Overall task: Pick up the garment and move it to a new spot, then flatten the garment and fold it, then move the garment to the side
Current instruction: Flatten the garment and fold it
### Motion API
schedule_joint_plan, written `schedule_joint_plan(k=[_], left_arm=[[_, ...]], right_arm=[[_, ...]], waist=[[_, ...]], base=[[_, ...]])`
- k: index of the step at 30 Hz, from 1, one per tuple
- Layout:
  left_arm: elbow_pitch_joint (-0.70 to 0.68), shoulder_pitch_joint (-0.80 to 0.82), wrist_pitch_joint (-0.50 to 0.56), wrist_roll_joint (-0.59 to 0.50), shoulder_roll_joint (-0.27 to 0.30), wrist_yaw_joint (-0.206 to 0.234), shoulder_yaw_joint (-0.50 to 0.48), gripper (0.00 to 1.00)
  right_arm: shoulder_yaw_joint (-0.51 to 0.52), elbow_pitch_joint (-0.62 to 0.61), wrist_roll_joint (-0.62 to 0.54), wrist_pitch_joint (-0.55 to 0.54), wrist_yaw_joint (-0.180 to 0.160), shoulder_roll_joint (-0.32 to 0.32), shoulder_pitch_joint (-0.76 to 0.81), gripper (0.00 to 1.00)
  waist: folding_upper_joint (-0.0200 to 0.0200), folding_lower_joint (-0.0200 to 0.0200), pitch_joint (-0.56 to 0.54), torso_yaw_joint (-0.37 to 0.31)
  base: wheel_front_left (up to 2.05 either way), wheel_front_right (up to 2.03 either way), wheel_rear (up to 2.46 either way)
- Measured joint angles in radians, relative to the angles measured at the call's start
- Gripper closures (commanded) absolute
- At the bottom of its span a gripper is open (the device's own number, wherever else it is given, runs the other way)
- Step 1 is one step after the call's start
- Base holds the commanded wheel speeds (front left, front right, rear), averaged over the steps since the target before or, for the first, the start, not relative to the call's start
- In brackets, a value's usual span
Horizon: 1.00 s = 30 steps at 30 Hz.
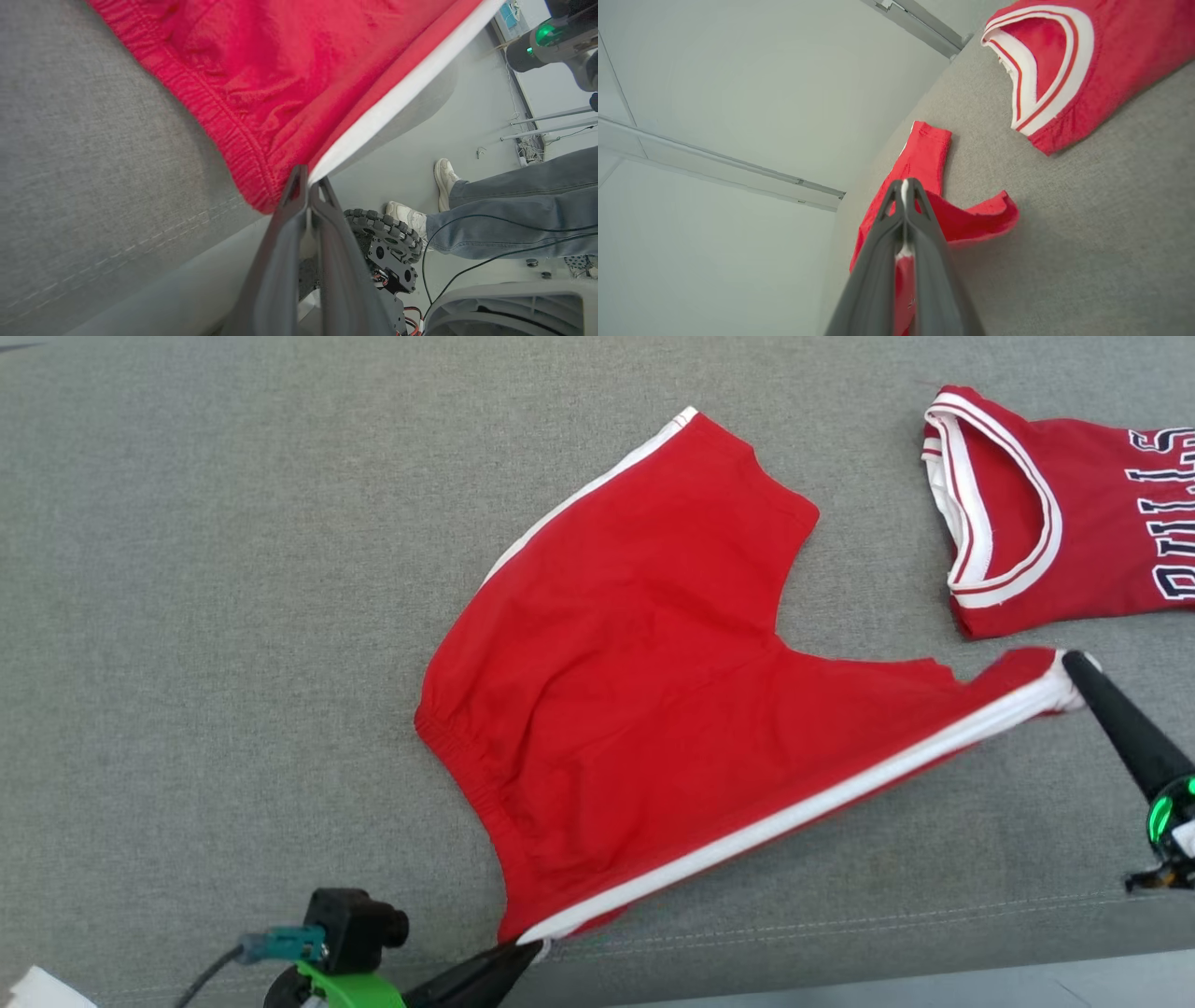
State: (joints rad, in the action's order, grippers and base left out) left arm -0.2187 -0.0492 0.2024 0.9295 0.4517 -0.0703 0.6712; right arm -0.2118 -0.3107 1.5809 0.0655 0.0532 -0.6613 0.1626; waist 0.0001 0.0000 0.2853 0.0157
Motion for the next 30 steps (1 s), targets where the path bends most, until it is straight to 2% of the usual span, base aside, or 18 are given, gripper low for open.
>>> schedule_joint_plan(k=[10, 21, 25, 30], left_arm=[[-0.136, 0.219, 0.157, 0.184, 0.044, 0.000, -0.124, 1.00], [-0.138, 0.464, 0.331, 0.311, 0.066, 0.036, -0.187, 1.00], [-0.098, 0.551, 0.361, 0.326, 0.047, 0.044, -0.199, 1.00], [-0.045, 0.610, 0.391, 0.364, 0.010, 0.046, -0.200, 1.00]], right_arm=[[0.008, -0.029, -0.043, -0.126, -0.167, -0.105, -0.352, 1.00], [-0.074, 0.058, -0.134, -0.254, -0.179, -0.137, -0.683, 1.00], [-0.109, 0.120, -0.192, -0.285, -0.178, -0.134, -0.779, 1.00], [-0.148, 0.220, -0.258, -0.306, -0.178, -0.087, -0.879, 1.00]], waist=[[0.0000, 0.0000, 0.101, 0.021], [0.0000, 0.0000, 0.241, 0.090], [0.0000, 0.0001, 0.290, 0.125], [0.0000, 0.0001, 0.344, 0.170]], base=[[0.00, 0.00, 0.00], [0.00, 0.00, 0.00], [0.00, 0.00, 0.00], [0.00, 0.00, 0.00]])
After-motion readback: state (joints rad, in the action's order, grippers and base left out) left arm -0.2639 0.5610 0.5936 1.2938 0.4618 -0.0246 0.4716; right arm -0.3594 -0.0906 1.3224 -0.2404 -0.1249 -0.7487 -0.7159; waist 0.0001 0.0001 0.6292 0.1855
